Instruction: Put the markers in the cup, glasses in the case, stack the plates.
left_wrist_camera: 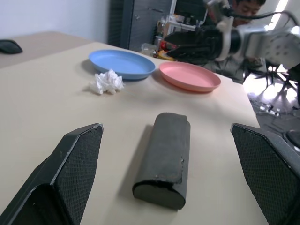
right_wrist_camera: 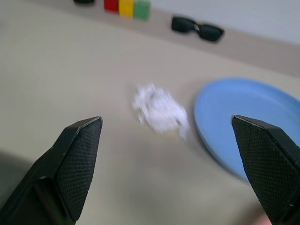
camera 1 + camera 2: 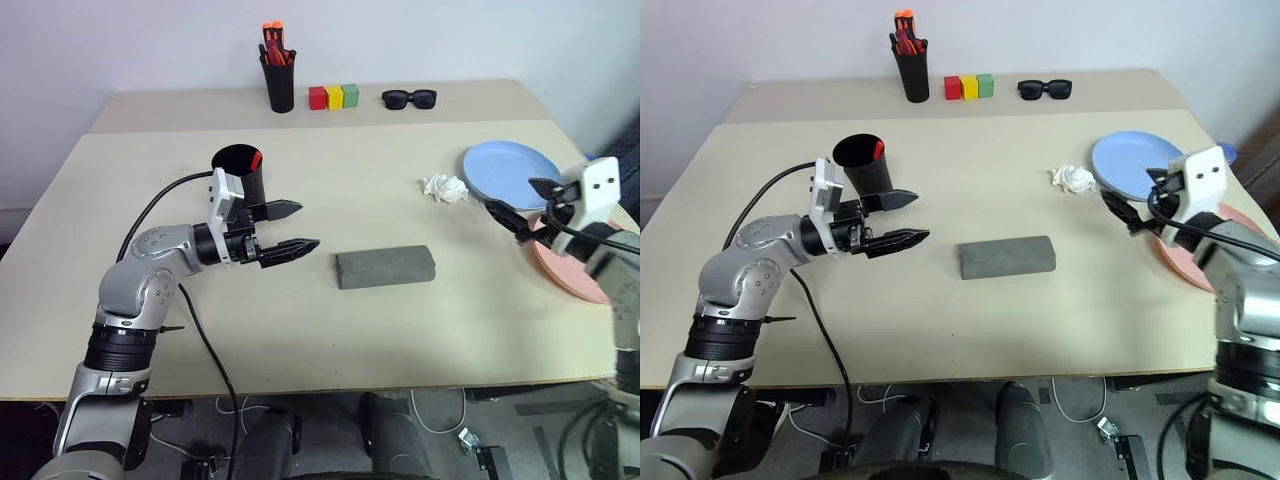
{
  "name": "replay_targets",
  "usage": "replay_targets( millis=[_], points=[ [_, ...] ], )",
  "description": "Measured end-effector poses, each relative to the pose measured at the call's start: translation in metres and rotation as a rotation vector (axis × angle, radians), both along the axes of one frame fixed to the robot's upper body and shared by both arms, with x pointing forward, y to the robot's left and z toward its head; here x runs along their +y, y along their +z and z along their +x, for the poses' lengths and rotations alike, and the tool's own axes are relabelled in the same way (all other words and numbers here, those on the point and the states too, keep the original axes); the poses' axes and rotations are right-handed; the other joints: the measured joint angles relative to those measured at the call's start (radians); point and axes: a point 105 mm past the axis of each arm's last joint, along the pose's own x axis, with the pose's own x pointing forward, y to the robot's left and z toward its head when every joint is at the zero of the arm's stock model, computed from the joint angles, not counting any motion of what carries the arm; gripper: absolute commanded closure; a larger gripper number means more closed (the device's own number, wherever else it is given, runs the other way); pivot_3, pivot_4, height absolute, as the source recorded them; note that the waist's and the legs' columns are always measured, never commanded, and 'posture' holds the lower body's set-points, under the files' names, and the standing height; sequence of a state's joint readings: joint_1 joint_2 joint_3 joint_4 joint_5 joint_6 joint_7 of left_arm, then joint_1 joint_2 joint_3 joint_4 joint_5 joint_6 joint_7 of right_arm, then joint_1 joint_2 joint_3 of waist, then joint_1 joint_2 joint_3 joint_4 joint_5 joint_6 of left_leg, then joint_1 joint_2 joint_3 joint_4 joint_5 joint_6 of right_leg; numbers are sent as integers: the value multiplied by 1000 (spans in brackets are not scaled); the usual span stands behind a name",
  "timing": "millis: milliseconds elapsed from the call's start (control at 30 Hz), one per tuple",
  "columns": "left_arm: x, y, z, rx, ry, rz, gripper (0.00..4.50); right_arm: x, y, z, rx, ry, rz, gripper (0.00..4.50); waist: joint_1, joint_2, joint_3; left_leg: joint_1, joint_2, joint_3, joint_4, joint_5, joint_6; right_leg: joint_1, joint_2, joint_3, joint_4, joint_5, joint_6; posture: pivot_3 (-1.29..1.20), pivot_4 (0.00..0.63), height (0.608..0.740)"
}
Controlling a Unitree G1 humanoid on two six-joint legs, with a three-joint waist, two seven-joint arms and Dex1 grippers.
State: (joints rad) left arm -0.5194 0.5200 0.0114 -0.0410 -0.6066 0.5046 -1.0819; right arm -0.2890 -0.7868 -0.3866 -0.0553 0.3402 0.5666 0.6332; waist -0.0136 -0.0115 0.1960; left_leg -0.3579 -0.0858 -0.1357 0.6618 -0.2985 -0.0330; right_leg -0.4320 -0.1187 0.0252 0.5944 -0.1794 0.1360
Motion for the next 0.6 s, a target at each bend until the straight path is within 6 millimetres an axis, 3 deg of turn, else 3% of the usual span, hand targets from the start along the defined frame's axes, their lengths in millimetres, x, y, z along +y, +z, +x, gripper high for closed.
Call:
replay_targets(
  millis=[167, 333, 467, 533, 600],
  points=[
    [-1, 3, -2, -15, -28, -2, 0, -28, -20, -8, 112, -161, -68, 25, 1, 0, 0, 0, 0, 0, 0, 0, 0, 0, 0, 0, 0, 0, 0, 0, 150, 740],
    [-1, 6, -1, -24, -41, 0, 0, -44, -60, -19, 286, -269, -50, 25, 2, 0, 0, 0, 0, 0, 0, 0, 0, 0, 0, 0, 0, 0, 0, 0, 150, 740],
    [-3, 5, -1, -22, -46, 9, 0, -59, -74, -21, 334, -350, -41, 25, 1, 0, 0, 0, 0, 1, 0, 0, 0, 0, 0, 0, 0, 0, 0, 0, 150, 740],
    [-3, 5, -1, -19, -43, 10, 0, -66, -80, -22, 354, -376, -28, 560, 2, 0, 0, 0, 0, 1, 0, 0, 0, 0, 0, 0, 0, 0, 0, 0, 150, 740],
    [-3, 5, -1, -18, -40, 12, 0, -67, -81, -22, 360, -379, -22, 1407, 1, 0, 0, 0, 0, 0, 0, 0, 0, 1, 0, 0, 0, 0, 0, 0, 150, 740]
  ],
)
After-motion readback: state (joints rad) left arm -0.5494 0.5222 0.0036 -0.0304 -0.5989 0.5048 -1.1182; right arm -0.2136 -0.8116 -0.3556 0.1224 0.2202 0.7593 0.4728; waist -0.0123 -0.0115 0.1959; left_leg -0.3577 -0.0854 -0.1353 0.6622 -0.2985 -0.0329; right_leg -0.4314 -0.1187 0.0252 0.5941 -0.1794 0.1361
